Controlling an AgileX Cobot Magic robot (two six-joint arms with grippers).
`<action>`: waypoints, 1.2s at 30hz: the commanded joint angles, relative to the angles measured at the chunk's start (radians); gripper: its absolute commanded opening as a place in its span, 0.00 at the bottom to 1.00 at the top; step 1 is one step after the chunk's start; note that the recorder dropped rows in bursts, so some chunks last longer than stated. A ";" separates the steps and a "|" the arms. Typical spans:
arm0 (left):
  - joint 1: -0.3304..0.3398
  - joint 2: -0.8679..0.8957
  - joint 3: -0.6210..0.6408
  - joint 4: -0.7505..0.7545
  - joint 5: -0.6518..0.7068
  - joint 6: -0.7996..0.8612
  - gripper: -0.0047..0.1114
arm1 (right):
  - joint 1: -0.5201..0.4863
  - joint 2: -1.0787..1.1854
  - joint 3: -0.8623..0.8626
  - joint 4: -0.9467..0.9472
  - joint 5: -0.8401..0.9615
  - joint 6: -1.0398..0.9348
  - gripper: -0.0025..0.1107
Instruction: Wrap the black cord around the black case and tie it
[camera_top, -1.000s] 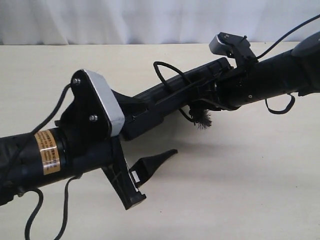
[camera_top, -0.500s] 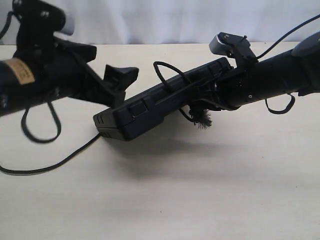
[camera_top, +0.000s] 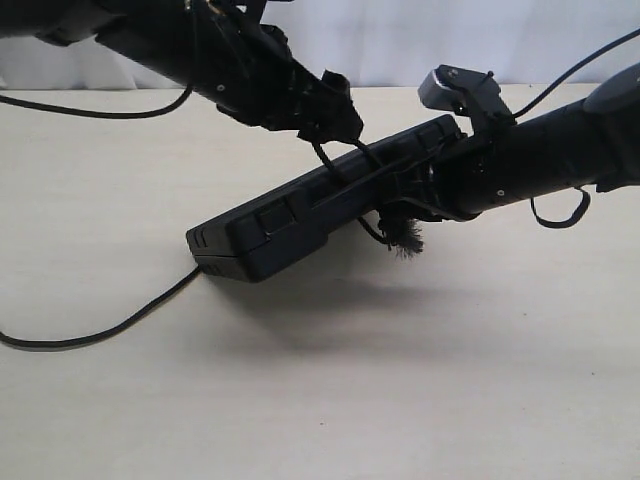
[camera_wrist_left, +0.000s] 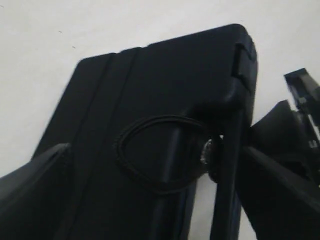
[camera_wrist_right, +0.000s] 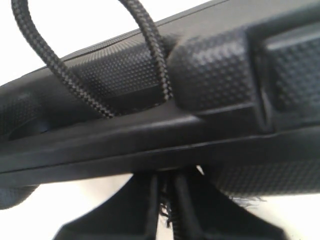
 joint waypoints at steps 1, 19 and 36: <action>0.052 0.034 -0.025 -0.165 0.023 0.100 0.73 | -0.002 -0.013 0.001 0.017 -0.013 -0.005 0.06; 0.052 0.112 -0.038 -0.318 0.018 0.251 0.04 | -0.002 -0.013 0.001 0.015 0.006 -0.008 0.06; 0.052 0.112 -0.038 -0.328 -0.026 0.251 0.04 | -0.004 -0.114 0.001 -0.548 0.064 0.462 0.43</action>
